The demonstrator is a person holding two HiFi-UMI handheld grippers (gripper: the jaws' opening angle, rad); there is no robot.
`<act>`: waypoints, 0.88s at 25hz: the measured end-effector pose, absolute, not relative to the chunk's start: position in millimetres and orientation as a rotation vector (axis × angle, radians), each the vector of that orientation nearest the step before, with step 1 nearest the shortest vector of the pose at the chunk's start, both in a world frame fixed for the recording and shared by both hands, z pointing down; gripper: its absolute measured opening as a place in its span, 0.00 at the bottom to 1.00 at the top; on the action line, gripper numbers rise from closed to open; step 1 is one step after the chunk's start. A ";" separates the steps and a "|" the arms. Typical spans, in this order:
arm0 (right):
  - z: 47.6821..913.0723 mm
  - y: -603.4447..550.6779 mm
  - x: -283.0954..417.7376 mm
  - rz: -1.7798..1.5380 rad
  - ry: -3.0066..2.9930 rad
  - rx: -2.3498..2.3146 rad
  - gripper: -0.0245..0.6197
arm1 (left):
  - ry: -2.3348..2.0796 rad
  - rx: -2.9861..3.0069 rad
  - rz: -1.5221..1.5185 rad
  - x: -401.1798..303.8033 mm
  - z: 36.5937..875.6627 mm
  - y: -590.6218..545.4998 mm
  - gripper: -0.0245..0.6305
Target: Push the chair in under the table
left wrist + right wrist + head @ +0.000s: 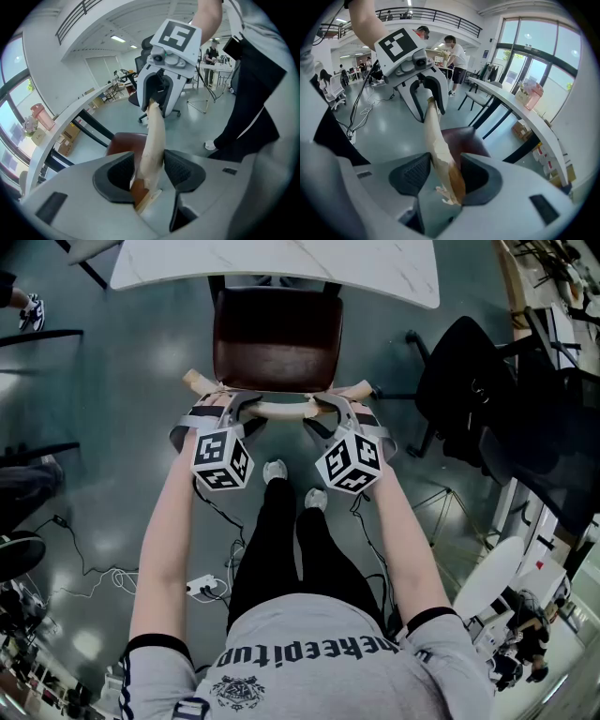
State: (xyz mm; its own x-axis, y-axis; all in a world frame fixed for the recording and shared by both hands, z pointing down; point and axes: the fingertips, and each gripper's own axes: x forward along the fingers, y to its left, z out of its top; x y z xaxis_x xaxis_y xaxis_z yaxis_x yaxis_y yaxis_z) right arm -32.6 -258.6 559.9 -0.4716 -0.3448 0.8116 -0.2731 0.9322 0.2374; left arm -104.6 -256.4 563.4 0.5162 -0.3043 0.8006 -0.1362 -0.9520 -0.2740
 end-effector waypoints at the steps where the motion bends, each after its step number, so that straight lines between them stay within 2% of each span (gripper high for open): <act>1: 560.2 -261.1 -33.6 -0.090 -2.089 0.442 0.35 | 0.376 -2.578 -1.412 -105.4 563.6 -258.9 0.35; 22: 560.3 -290.3 -46.5 -0.066 -2.081 0.482 0.36 | 0.319 -2.569 -1.392 -118.2 562.8 -290.3 0.35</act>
State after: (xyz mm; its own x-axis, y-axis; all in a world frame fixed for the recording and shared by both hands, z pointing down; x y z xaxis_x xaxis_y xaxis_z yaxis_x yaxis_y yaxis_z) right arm -46.5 -290.3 560.3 -0.4583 -0.3633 0.8111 -0.3110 0.9205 0.2366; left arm -118.2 -290.3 562.8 0.5329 -0.2831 0.7974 -0.0928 -0.9562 -0.2775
